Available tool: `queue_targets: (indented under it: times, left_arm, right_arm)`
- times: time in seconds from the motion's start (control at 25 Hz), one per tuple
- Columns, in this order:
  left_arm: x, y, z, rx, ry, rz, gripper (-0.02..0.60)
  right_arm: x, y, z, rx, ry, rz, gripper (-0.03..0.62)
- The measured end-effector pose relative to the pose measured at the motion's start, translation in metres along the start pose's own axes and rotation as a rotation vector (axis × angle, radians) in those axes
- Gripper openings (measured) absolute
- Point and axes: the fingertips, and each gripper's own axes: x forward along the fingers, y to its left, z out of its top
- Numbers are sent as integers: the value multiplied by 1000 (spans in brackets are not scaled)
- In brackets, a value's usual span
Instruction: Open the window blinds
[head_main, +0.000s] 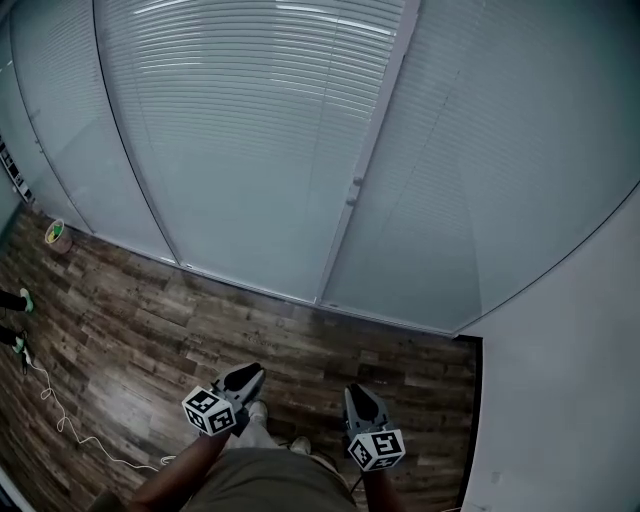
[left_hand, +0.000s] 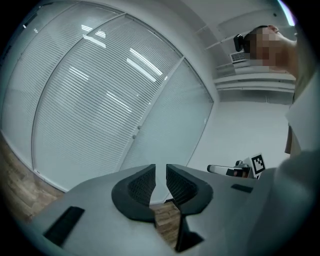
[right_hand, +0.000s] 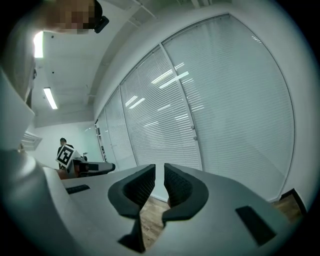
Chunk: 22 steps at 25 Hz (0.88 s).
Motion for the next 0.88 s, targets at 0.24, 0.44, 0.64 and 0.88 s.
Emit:
queue_targets:
  times: [0.24,0.44,0.64,0.88]
  left_arm:
    - [17,62,17,15,17,-20,78]
    - [20,107,35,18,30,-32,78]
    - [20,150,40,36,40,-16,32]
    - [34,173,44,18,67,-22,14]
  right_arm:
    - [62,0,-5,-6,8,-37,41]
    - [108,4,0,-14,3,-76,40]
    - [142,4,-4,-6,-25,-117,41]
    - [169,1,-4,7,-24,-132,40]
